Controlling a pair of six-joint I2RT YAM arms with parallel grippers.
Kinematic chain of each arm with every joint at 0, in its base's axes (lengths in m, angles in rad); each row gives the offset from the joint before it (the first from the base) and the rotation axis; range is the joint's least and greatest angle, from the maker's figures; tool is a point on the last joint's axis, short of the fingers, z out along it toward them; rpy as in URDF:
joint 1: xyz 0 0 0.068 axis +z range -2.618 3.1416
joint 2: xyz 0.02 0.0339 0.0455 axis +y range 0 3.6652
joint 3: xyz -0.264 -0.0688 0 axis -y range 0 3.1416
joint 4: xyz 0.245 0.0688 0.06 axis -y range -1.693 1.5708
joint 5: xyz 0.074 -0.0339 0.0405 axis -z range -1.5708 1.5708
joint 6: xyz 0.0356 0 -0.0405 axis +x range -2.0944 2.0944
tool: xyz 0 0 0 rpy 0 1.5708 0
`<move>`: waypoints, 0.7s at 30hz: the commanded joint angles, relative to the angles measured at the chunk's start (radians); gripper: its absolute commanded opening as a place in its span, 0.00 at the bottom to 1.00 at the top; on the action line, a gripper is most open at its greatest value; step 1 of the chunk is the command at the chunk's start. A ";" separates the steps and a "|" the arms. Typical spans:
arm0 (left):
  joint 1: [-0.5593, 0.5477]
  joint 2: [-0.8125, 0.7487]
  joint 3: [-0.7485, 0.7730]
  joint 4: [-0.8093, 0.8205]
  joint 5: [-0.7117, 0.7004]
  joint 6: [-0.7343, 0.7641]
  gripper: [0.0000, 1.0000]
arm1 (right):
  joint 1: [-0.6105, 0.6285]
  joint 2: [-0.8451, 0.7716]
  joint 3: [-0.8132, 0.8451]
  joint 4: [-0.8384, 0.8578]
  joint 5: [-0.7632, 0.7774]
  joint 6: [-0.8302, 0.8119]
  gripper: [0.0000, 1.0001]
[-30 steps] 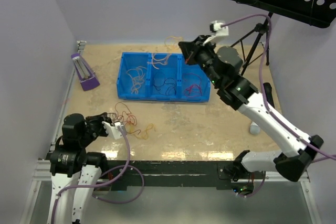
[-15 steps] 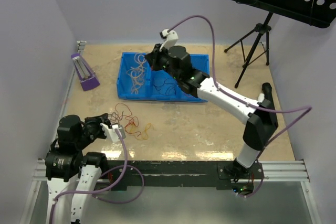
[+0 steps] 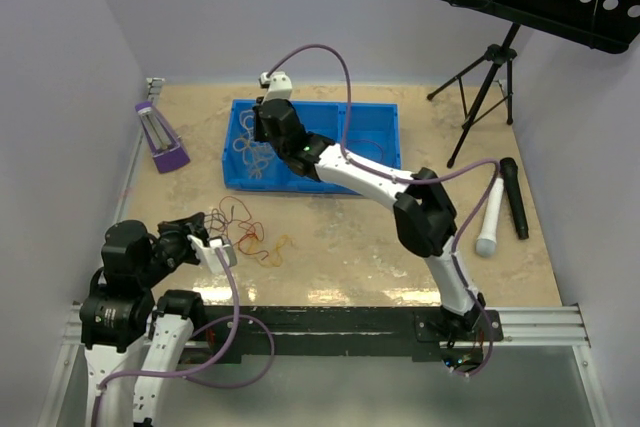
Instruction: Untangle the cables
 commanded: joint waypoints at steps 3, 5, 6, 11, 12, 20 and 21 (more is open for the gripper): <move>0.006 0.007 0.048 -0.004 0.034 -0.017 0.00 | 0.000 0.145 0.205 -0.117 0.119 -0.015 0.00; 0.006 0.010 0.061 0.010 0.038 -0.029 0.00 | 0.000 0.186 0.235 -0.151 0.113 -0.012 0.06; 0.006 0.008 0.077 0.034 0.040 -0.051 0.00 | -0.002 0.198 0.245 -0.164 0.106 -0.009 0.19; 0.006 0.002 0.126 0.276 0.031 -0.219 0.00 | -0.003 0.173 0.194 -0.171 0.061 0.017 0.51; 0.006 0.008 0.133 0.313 0.034 -0.247 0.00 | -0.002 0.148 0.174 -0.159 0.056 0.018 0.54; 0.006 0.073 0.161 0.384 0.110 -0.324 0.00 | -0.059 -0.094 0.045 -0.101 -0.074 0.064 0.68; 0.006 0.077 0.155 0.401 0.115 -0.333 0.00 | -0.072 -0.117 0.029 -0.099 -0.091 0.074 0.68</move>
